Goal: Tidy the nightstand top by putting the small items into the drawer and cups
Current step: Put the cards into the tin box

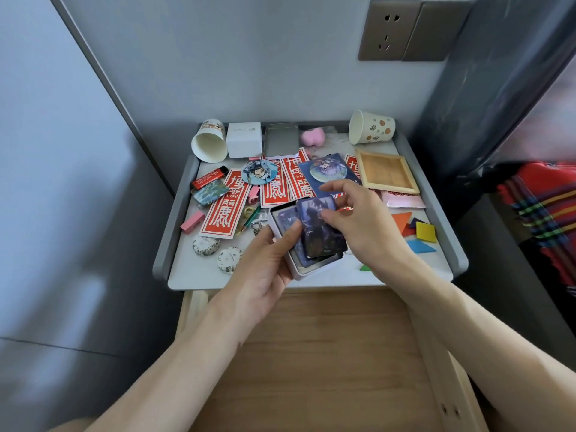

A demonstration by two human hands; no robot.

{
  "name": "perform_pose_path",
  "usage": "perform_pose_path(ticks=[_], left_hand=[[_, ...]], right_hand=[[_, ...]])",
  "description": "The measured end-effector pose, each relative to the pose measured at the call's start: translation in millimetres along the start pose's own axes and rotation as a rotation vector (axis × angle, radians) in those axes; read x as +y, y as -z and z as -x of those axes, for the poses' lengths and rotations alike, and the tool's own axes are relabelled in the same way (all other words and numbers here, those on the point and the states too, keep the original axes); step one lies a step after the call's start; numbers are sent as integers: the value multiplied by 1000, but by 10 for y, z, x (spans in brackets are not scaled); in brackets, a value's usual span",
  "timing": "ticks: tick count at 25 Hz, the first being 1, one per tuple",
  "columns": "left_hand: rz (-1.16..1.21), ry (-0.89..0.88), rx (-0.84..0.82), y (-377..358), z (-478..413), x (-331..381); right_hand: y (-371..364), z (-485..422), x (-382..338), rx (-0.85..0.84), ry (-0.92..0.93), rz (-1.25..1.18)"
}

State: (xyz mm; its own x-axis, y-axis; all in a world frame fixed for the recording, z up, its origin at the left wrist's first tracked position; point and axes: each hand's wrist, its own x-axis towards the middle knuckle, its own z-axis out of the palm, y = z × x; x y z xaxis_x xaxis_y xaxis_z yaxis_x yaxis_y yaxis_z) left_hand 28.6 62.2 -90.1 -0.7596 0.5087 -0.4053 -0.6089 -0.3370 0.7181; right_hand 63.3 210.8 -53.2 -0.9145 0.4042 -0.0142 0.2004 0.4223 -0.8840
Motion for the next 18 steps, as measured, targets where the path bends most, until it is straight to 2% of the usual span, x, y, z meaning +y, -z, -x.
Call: perform_pose_path(ticks=[7, 15, 18], left_hand=[[-46, 8, -26, -8, 63, 6], [-68, 21, -26, 4, 67, 48], [-63, 17, -19, 33, 50, 98]], right_hand=[[-72, 26, -15, -57, 202, 280], [-74, 27, 44, -79, 299, 367], [49, -23, 35, -218, 344, 403]])
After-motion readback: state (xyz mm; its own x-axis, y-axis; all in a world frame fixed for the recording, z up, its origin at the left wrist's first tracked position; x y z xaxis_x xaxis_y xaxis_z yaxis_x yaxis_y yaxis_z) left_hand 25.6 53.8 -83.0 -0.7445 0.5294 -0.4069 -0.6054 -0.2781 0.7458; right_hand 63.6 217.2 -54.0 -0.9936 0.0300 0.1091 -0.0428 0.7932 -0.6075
